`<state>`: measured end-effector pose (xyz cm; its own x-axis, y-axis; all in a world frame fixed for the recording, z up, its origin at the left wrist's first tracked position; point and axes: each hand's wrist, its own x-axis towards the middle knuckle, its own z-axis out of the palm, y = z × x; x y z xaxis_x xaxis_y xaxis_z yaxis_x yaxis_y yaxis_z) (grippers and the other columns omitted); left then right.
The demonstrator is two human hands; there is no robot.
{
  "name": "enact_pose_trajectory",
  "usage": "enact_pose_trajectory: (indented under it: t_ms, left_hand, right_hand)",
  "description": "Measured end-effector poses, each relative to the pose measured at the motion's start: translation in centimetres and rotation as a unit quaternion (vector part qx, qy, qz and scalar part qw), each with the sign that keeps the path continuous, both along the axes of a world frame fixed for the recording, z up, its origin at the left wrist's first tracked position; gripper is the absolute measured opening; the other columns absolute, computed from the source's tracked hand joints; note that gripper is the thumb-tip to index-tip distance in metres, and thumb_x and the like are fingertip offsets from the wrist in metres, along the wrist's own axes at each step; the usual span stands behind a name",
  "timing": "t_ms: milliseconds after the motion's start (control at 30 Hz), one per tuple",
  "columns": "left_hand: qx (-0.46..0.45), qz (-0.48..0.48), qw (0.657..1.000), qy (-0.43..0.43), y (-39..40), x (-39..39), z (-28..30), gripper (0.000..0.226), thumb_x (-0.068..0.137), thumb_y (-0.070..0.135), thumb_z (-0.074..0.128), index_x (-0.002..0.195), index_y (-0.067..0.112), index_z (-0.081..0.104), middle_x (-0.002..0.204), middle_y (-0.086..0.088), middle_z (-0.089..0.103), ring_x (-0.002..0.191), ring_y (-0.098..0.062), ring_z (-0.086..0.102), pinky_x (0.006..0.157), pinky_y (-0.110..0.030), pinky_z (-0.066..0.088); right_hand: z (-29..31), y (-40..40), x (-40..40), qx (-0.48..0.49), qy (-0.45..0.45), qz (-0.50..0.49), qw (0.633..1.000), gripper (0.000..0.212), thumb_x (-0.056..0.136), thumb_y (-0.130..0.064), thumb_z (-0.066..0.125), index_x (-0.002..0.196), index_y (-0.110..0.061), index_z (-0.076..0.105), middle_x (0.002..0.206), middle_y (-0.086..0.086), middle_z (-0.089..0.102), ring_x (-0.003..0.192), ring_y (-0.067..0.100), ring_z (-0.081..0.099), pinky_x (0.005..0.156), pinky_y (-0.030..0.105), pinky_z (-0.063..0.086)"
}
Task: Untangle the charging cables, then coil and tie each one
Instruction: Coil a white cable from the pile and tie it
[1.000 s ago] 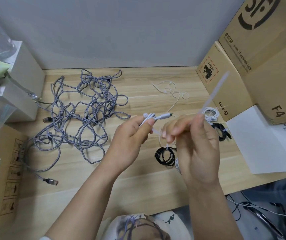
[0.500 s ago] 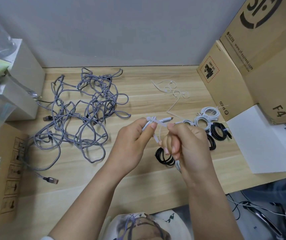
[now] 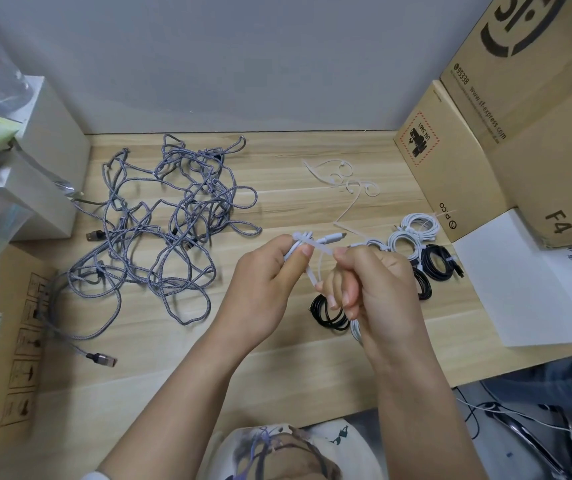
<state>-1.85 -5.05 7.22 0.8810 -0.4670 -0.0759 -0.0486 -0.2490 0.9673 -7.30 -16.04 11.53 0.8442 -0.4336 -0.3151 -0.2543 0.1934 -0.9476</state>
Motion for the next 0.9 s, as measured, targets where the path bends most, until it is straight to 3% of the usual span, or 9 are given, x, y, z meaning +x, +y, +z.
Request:
enact_pose_trajectory:
  t_ms: [167, 300, 467, 567, 667, 800, 900]
  left_hand:
    - [0.003, -0.001, 1.000, -0.012, 0.0, -0.1, 0.1, 0.025, 0.097, 0.027, 0.047, 0.076, 0.029, 0.060, 0.059, -0.004, 0.041, 0.055, -0.008, 0.033, 0.053, -0.022, 0.028]
    - [0.063, -0.029, 0.994, -0.079, 0.0, -0.2, 0.2, 0.025, 0.097, 0.037, 0.045, 0.093, 0.019, 0.062, 0.051, 0.009, 0.042, 0.051, -0.010, 0.035, 0.049, -0.019, 0.026]
    - [0.096, -0.101, 0.981, -0.135, 0.6, 0.4, 0.2, 0.026, 0.090, 0.046, 0.037, 0.067, 0.034, 0.034, 0.058, 0.017, 0.048, 0.055, -0.007, 0.040, 0.050, -0.019, 0.026]
    - [0.109, -0.152, 0.972, -0.144, 0.9, 0.6, -0.1, 0.029, 0.091, 0.047, 0.035, 0.073, 0.026, 0.042, 0.059, 0.011, 0.047, 0.060, -0.009, 0.043, 0.053, -0.022, 0.030]
    - [0.104, -0.162, 0.973, -0.131, 1.2, 0.7, -0.4, 0.042, 0.090, 0.056, 0.031, 0.081, 0.017, 0.046, 0.064, 0.007, 0.050, 0.063, -0.014, 0.044, 0.059, -0.033, 0.037]
    - [0.132, -0.162, 0.967, -0.146, 1.5, 1.1, -0.2, 0.028, 0.089, 0.056, 0.031, 0.071, 0.035, 0.036, 0.064, 0.018, 0.047, 0.059, -0.009, 0.039, 0.053, -0.031, 0.028]
    - [0.126, -0.171, 0.965, -0.154, 1.5, 1.0, 0.3, 0.038, 0.086, 0.063, 0.028, 0.083, 0.030, 0.047, 0.065, 0.017, 0.047, 0.063, -0.010, 0.042, 0.059, -0.037, 0.039]
  right_hand:
    - [0.0, 0.0, 0.0, 0.004, 0.012, -0.005, 1.000, 0.059, 0.086, -0.004, 0.046, 0.028, -0.013, 0.039, 0.029, 0.000, 0.034, 0.036, 0.014, 0.040, 0.070, 0.038, 0.045]
    - [-0.3, 0.1, 0.2, 0.013, 0.028, 0.000, 1.000, 0.059, 0.087, -0.007, 0.048, 0.029, -0.015, 0.040, 0.030, 0.000, 0.033, 0.036, 0.015, 0.038, 0.069, 0.039, 0.044]
    - [-0.6, -0.1, 0.4, 0.028, 0.034, 0.023, 0.999, 0.059, 0.091, -0.011, 0.051, 0.033, -0.016, 0.042, 0.032, 0.000, 0.034, 0.036, 0.015, 0.038, 0.062, 0.036, 0.038]
    - [-1.0, -0.4, 0.4, 0.006, 0.050, 0.046, 0.998, 0.059, 0.092, -0.015, 0.053, 0.034, -0.016, 0.045, 0.032, 0.001, 0.036, 0.037, 0.014, 0.037, 0.061, 0.035, 0.038]
    - [-0.6, -0.9, 0.0, -0.087, 0.069, 0.106, 0.988, 0.051, 0.091, -0.024, 0.057, 0.040, -0.017, 0.057, 0.038, 0.002, 0.048, 0.042, 0.013, 0.046, 0.064, 0.030, 0.042]
    - [0.0, -1.5, -0.5, -0.262, 0.038, 0.053, 0.963, 0.017, 0.081, -0.036, 0.070, 0.068, -0.025, 0.066, 0.052, -0.007, 0.054, 0.053, 0.010, 0.051, 0.062, 0.030, 0.043]
    - [0.0, -2.1, -0.2, -0.394, 0.032, 0.082, 0.915, 0.013, 0.078, -0.053, 0.063, 0.082, -0.041, 0.061, 0.079, -0.012, 0.054, 0.081, 0.009, 0.052, 0.075, 0.030, 0.043]
